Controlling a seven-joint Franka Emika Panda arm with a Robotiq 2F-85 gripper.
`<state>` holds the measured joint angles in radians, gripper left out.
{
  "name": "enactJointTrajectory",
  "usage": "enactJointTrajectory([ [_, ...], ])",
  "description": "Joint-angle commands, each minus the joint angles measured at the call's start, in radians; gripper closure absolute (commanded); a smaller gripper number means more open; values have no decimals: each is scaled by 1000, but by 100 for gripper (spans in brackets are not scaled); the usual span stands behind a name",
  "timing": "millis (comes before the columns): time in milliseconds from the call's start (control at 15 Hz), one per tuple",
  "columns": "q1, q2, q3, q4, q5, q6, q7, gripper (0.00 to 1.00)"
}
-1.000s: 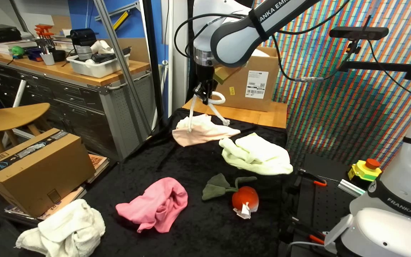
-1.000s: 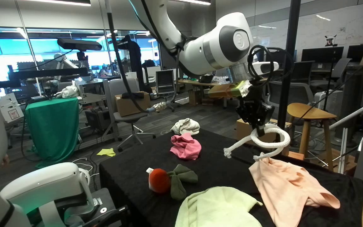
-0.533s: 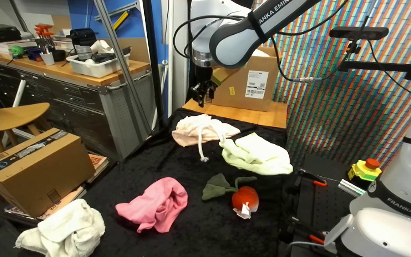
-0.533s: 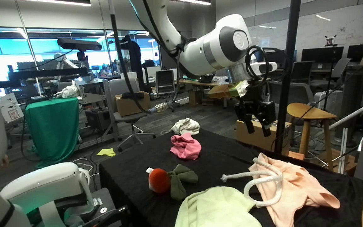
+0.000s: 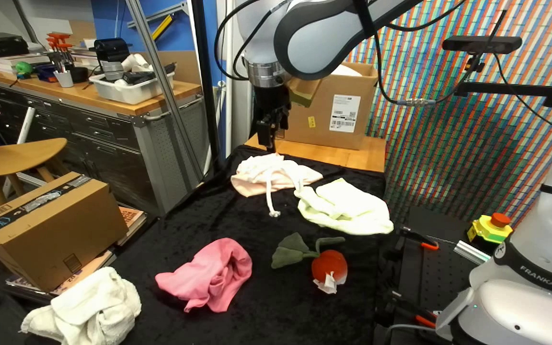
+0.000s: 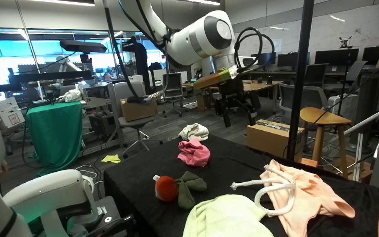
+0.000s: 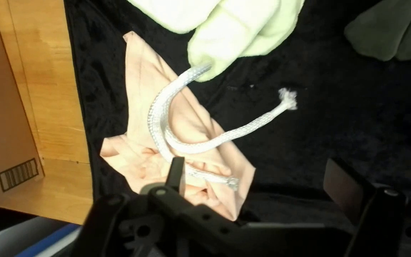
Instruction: Pile up all the objects on the table
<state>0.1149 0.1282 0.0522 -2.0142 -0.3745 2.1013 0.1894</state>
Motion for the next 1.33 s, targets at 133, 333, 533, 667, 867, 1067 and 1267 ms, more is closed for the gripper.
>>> enactJointTrajectory([
  [133,85,36,94,100,-21,-160,-87,0],
  [333,132,97,133,166,-52,-216,-130,0],
  [533,177,161,156,239,-77,-252,-150,0],
  [667,211,219,166,297,-83,-257,-142,0],
  [867,263,300,172,383,-75,-246,-118,0],
  [1067,314,388,168,476,-69,-245,-111,0],
  [1267,353,463,157,562,-65,-243,-116,0],
])
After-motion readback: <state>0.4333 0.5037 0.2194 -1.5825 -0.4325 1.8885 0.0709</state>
